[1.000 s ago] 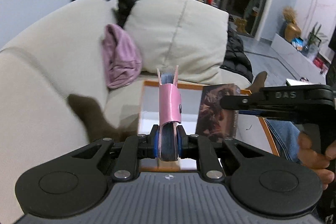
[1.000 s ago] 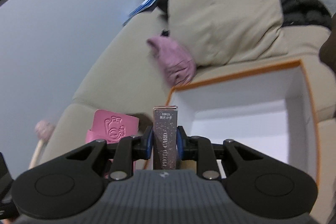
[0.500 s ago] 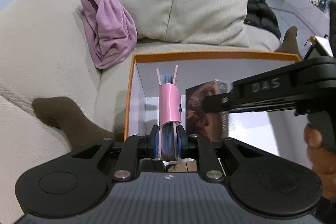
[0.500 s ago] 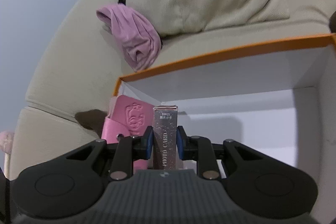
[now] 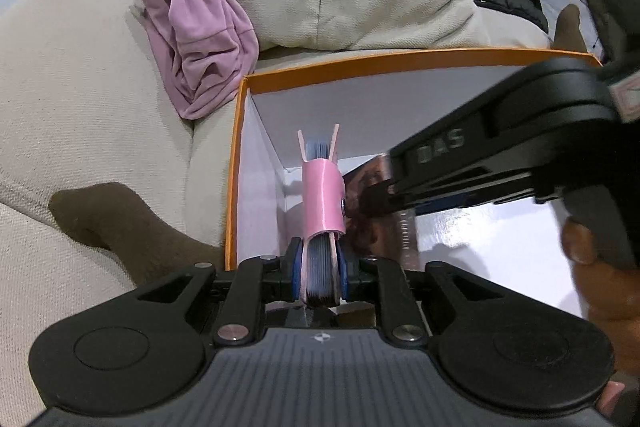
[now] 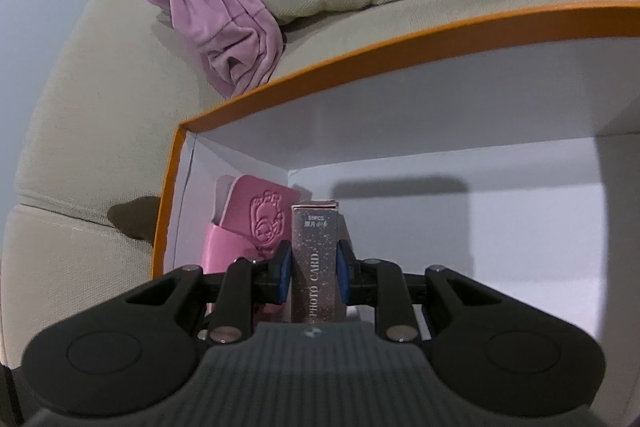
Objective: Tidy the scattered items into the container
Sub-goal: 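Carry both items into the orange box and release them against its wall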
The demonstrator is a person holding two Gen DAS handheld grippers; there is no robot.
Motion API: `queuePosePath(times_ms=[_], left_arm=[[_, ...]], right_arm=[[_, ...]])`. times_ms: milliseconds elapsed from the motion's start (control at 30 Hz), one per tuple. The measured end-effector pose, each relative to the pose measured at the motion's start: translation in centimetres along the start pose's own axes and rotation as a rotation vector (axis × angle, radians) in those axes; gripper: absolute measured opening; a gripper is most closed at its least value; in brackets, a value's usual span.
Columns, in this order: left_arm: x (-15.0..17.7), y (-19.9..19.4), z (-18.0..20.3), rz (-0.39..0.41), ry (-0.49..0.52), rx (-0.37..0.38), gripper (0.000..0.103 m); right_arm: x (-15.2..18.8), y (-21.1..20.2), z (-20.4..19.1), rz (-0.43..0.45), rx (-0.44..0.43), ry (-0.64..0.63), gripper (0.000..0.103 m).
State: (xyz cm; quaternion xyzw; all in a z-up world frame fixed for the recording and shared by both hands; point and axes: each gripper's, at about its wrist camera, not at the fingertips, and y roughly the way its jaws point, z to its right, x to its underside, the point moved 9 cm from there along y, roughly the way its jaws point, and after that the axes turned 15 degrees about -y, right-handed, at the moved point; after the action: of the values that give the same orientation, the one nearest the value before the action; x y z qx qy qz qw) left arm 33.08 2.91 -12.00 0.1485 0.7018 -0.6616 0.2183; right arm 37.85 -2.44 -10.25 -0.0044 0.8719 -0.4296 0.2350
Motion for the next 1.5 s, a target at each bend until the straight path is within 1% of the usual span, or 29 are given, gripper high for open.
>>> queuePosePath(times_ms=[167,233,267,333,400,467,567,633,667,700,733,767,800,867,900,967,1033,1067,1100,1167,1267,1333,1433,1500], left_arm=[[-0.1,-1.2,-1.0,0.030,-0.019,-0.006,0.022],[-0.1,-2.3,-1.4,0.049,-0.031,0.025,0.025],[-0.1,-3.1,-1.7,0.066,-0.041,0.034,0.028],[-0.2,-4.9,-2.4,0.119,-0.069,0.066,0.029],[0.0,-6.3,-3.4,0.153,-0.123,0.089,0.029],[0.3,-7.1,-4.8,0.173,-0.178,0.080,0.029],[1.1,-7.0,-6.3,0.153,-0.259,0.124,0.029],[1.5,-6.5,-6.9,0.126,-0.315,0.165,0.029],[1.6,-6.3,-7.1,0.120,-0.329,0.177,0.028],[1.7,-6.2,-7.2,0.119,-0.334,0.186,0.026],[1.8,-6.1,-7.3,0.117,-0.337,0.196,0.025],[1.8,-6.0,-7.2,0.112,-0.343,0.206,0.022],[1.9,-5.9,-7.1,0.104,-0.346,0.218,0.020],[2.0,-5.9,-6.9,0.095,-0.347,0.232,0.018],[2.1,-5.9,-6.8,0.099,-0.341,0.227,0.017],[2.2,-5.9,-6.8,0.099,-0.347,0.229,0.017],[2.2,-5.9,-6.9,0.097,-0.352,0.232,0.016],[2.2,-5.8,-7.0,0.096,-0.353,0.235,0.016],[2.2,-5.9,-6.9,0.096,-0.354,0.236,0.016],[2.2,-5.9,-6.9,0.096,-0.352,0.233,0.016],[2.3,-5.8,-6.9,0.097,-0.353,0.233,0.016],[2.3,-5.8,-7.0,0.094,-0.365,0.238,0.016],[2.3,-5.9,-7.1,0.097,-0.376,0.240,0.016],[2.1,-6.1,-7.1,0.110,-0.371,0.224,0.016]], right_arm=[[0.0,0.8,-0.2,-0.009,0.009,0.006,0.025],[0.2,0.9,-0.5,-0.015,0.002,0.005,0.028],[0.3,1.0,-0.7,-0.019,0.000,0.004,0.029],[0.4,0.9,-0.9,-0.018,-0.018,0.011,0.030],[0.6,0.7,-1.1,-0.019,-0.036,0.023,0.034],[0.9,0.4,-1.3,-0.015,-0.042,0.024,0.034],[0.4,0.7,-1.6,-0.004,-0.056,0.055,0.034],[0.4,0.5,-0.8,0.019,-0.044,0.123,0.031],[0.2,0.0,-0.4,0.042,-0.047,0.153,0.028],[0.1,-0.3,0.0,0.063,-0.038,0.165,0.028],[0.1,-0.8,0.4,0.078,-0.007,0.164,0.027],[0.0,-1.0,0.8,0.082,0.045,0.148,0.027],[0.0,-0.9,0.9,0.070,0.077,0.129,0.026],[0.4,0.1,1.1,0.014,0.098,0.128,0.023],[0.6,0.9,1.0,-0.018,0.092,0.128,0.018],[0.9,2.2,0.6,-0.054,0.099,0.109,0.014],[1.3,2.9,0.2,-0.068,0.095,0.104,0.009],[1.4,3.3,-0.1,-0.079,0.082,0.105,0.004],[1.5,3.5,-0.4,-0.086,0.077,0.101,0.000],[1.3,3.8,-1.0,-0.081,0.084,0.074,0.000],[1.1,4.3,-1.7,-0.099,0.064,0.047,0.000],[1.2,4.5,-1.9,-0.106,0.079,0.030,0.000],[1.4,4.0,-1.7,-0.096,0.076,0.028,0.000],[1.2,3.6,-1.7,-0.090,0.080,0.024,0.001]])
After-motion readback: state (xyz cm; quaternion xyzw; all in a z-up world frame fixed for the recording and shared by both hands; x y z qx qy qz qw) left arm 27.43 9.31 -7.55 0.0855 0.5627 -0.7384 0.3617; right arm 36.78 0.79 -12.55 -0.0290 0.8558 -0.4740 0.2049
